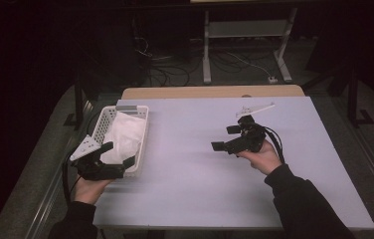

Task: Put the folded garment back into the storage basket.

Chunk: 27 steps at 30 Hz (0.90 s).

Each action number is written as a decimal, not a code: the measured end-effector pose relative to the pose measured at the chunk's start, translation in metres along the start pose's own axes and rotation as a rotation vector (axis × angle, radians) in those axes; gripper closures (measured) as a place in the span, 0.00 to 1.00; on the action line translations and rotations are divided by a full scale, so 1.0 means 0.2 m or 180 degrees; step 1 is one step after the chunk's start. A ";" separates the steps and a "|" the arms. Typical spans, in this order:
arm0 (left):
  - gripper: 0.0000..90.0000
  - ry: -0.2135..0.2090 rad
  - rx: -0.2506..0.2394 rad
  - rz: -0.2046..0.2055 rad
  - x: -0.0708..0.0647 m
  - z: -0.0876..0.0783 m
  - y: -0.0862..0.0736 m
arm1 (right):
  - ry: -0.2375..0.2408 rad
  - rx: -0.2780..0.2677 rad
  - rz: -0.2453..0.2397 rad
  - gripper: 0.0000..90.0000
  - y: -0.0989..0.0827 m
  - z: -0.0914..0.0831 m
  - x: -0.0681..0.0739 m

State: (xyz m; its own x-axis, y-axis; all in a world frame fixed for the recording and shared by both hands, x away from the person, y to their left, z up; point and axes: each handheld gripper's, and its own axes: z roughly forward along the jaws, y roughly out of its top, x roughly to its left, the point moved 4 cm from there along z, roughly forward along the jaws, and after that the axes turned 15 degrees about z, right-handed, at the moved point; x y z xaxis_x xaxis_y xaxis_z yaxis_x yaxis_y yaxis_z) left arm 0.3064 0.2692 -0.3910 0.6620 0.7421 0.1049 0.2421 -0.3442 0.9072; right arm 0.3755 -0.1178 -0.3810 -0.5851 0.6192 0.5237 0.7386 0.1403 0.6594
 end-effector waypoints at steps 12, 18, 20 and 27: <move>0.00 0.0009 0.0006 0.0036 -0.04 0.00 -0.05 | -0.0126 -0.0136 0.0062 0.00 -0.08 -0.14 -0.11; 0.00 0.0067 0.0015 0.0018 -0.03 0.00 -0.07 | -0.0212 -0.0201 0.0067 0.00 -0.11 -0.21 -0.14; 0.00 0.0073 -0.0011 -0.0019 -0.03 0.00 -0.07 | -0.0235 -0.0190 0.0063 0.00 -0.12 -0.22 -0.15; 0.00 0.0103 -0.0033 -0.0062 -0.02 -0.01 -0.09 | -0.0286 -0.0240 0.0078 0.00 -0.16 -0.28 -0.19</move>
State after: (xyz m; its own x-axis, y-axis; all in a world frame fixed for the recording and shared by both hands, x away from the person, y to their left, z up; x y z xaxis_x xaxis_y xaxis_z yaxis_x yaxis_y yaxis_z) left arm 0.2978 0.2733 -0.4065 0.6339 0.7669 0.1001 0.2473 -0.3236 0.9133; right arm 0.3551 -0.1879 -0.3917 -0.5323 0.6890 0.4919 0.7231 0.0678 0.6874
